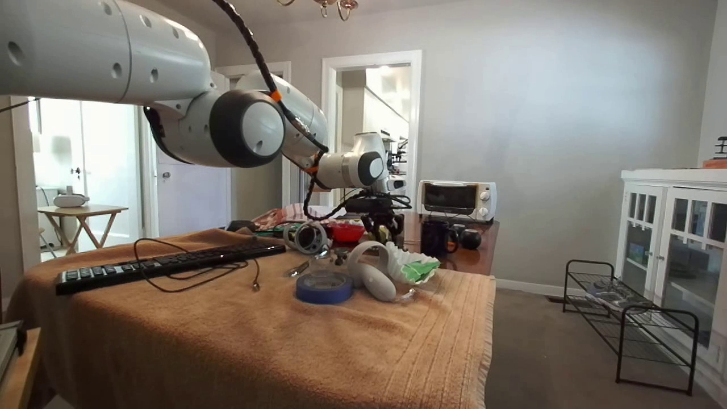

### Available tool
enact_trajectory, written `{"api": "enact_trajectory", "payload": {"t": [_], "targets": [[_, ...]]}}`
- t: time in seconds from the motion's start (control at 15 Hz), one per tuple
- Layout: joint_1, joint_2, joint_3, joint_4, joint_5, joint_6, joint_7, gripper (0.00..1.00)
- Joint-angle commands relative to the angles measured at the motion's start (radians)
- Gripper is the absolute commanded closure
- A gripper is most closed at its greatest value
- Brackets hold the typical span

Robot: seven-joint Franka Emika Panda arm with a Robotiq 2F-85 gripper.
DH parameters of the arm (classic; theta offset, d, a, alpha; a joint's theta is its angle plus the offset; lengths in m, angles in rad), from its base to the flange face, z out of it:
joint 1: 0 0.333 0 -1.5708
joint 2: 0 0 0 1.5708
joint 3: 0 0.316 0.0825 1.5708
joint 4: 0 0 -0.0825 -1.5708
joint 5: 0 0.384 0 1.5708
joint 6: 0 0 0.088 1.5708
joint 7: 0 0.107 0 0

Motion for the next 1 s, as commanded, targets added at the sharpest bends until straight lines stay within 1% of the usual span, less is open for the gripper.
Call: {"api": "enact_trajectory", "payload": {"t": [0.0, 0.07, 0.13, 0.33, 0.4, 0.47, 0.53, 0.6, 0.67, 0.73, 0.8, 0.87, 0.93], "targets": [[-0.002, 0.036, 0.007, 0.015, 0.015, 0.039, -0.036, 0.4], [-0.002, 0.041, 0.004, 0.016, 0.013, 0.046, -0.04, 0.4], [-0.002, 0.044, 0.002, 0.016, 0.01, 0.055, -0.041, 0.38], [0.003, 0.053, -0.021, 0.022, -0.007, 0.092, -0.03, 0.42], [0.004, 0.056, -0.028, 0.023, -0.011, 0.108, -0.029, 0.42], [0.001, 0.06, -0.024, 0.022, -0.006, 0.125, -0.03, 0.41], [0.0, 0.065, -0.023, 0.022, -0.004, 0.142, -0.033, 0.37], [-0.001, 0.071, -0.021, 0.023, -0.001, 0.162, -0.033, 0.36], [-0.001, 0.048, -0.022, -0.024, -0.002, 0.203, -0.029, 0.38], [-0.002, 0.036, -0.017, -0.058, -0.005, 0.245, -0.024, 0.36], [-0.002, 0.037, -0.017, -0.066, -0.005, 0.268, -0.021, 0.37], [-0.002, 0.037, -0.015, -0.077, -0.003, 0.297, -0.022, 0.43], [-0.002, 0.036, -0.014, -0.083, -0.002, 0.315, -0.025, 0.55]]}}
